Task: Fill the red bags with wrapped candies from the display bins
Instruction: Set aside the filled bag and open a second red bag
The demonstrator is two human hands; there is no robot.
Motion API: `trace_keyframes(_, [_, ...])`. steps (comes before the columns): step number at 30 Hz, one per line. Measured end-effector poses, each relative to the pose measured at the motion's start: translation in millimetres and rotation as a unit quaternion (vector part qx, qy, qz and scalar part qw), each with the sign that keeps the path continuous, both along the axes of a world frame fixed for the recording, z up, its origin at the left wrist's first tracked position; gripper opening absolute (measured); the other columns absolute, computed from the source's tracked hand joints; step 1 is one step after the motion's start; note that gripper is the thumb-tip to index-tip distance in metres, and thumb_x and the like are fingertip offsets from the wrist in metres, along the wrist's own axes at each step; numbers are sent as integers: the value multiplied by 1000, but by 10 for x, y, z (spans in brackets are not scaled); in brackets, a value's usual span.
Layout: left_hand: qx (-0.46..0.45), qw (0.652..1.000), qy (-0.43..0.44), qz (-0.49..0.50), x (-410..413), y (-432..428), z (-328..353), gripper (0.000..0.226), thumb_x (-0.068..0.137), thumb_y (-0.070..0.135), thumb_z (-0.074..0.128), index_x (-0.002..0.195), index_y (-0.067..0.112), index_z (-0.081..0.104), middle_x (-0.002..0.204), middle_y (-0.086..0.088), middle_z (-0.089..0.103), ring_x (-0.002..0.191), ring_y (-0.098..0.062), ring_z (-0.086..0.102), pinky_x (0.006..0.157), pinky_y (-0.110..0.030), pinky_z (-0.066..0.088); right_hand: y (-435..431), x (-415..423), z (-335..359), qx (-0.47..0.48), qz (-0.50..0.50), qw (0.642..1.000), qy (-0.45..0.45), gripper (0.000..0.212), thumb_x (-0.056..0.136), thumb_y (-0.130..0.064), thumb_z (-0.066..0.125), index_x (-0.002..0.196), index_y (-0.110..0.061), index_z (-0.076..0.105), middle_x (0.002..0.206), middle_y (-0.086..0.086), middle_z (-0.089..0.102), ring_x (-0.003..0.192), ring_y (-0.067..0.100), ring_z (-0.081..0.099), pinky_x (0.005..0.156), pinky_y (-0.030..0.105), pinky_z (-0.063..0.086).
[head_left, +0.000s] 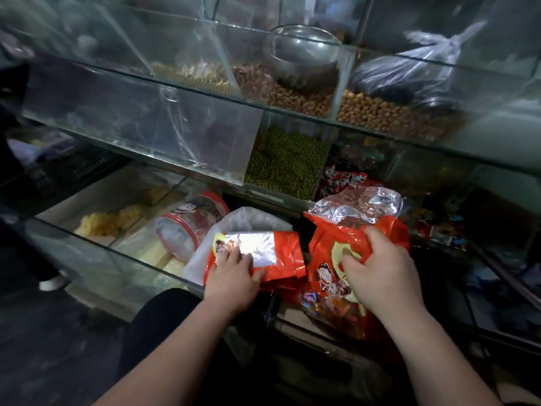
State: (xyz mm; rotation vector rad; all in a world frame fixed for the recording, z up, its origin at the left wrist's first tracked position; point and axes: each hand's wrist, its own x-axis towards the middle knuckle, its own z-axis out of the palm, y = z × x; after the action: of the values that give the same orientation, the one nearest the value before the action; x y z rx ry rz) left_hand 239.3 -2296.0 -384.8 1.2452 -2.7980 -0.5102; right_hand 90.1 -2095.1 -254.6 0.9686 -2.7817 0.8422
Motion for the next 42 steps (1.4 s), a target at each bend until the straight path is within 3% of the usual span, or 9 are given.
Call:
trace_keyframes(5, [23, 997, -71, 14, -77, -12, 35, 69, 93, 70, 28, 151, 32, 31, 167, -4, 10, 153, -30, 2, 120, -59, 6, 44, 40, -19, -34, 14, 999, -15, 23, 85, -42, 73, 85, -26, 57, 66, -14, 66, 59, 9, 65, 59, 38, 61])
trace_keyframes(12, [-119, 976, 171, 66, -108, 232, 390, 42, 94, 52, 51, 126, 28, 64, 140, 3, 54, 138, -18, 41, 121, -54, 5, 147, 183, 33, -46, 51, 996, 64, 59, 79, -66, 71, 131, -48, 50, 80, -16, 69, 70, 15, 69, 69, 39, 63])
trace_keyframes(18, [-155, 930, 331, 39, -127, 444, 708, 33, 91, 37, 63, 120, 22, 66, 133, 4, 56, 133, -17, 45, 123, -49, 8, 147, 270, 101, -60, 46, 996, 51, 103, 64, -79, 71, 151, -49, 25, 102, -3, 72, 90, 28, 72, 77, 42, 61])
trace_keyframes(24, [221, 833, 507, 23, -286, 911, 1109, 40, 87, 63, 55, 110, 31, 63, 105, 18, 67, 101, 0, 63, 88, -28, 51, 191, 278, 61, -81, 64, 994, 47, 108, 55, -84, 68, 149, -48, 28, 116, -4, 74, 103, 24, 74, 83, 39, 61])
trace_keyframes(27, [382, 800, 455, 86, -421, 977, 1299, 58, 70, 73, 68, 110, 31, 59, 103, 7, 71, 92, -9, 71, 80, -38, 59, 288, 232, 54, -116, 70, 990, 29, 103, 57, -92, 64, 145, -52, 29, 111, -15, 73, 96, 8, 71, 81, 32, 60])
trace_keyframes(32, [473, 802, 358, 68, -576, 1012, 1561, 38, 80, 13, 75, 116, 14, 62, 101, -8, 75, 85, -26, 75, 75, -48, 62, 445, -34, 207, -280, -29, 959, 30, 83, 72, -96, 49, 133, -40, 45, 82, -14, 56, 74, 6, 60, 63, 29, 53])
trace_keyframes(36, [400, 888, 193, -123, -418, 1160, 1621, 20, 78, 22, 74, 97, 26, 69, 88, 8, 77, 78, -11, 74, 71, -30, 61, 463, -361, 455, -82, -101, 984, -126, 95, 63, -89, 65, 141, -37, 46, 138, -2, 55, 122, 20, 58, 97, 38, 52])
trace_keyframes(39, [400, 894, 160, -119, -288, 1093, 1655, 17, 82, 34, 76, 92, 21, 73, 83, 3, 77, 75, -15, 74, 67, -28, 59, 579, -452, 545, -24, -80, 971, -225, 38, 74, -69, 73, 93, -36, 68, 106, -12, 72, 85, 5, 66, 70, 25, 51])
trace_keyframes(42, [449, 870, 202, -42, -302, 1028, 1691, 29, 84, 35, 75, 87, 7, 76, 84, -15, 76, 81, -36, 74, 74, -44, 58, 621, -385, 555, -72, -47, 968, -234, 44, 66, -76, 68, 84, -36, 71, 86, -16, 72, 73, 1, 67, 64, 25, 51])
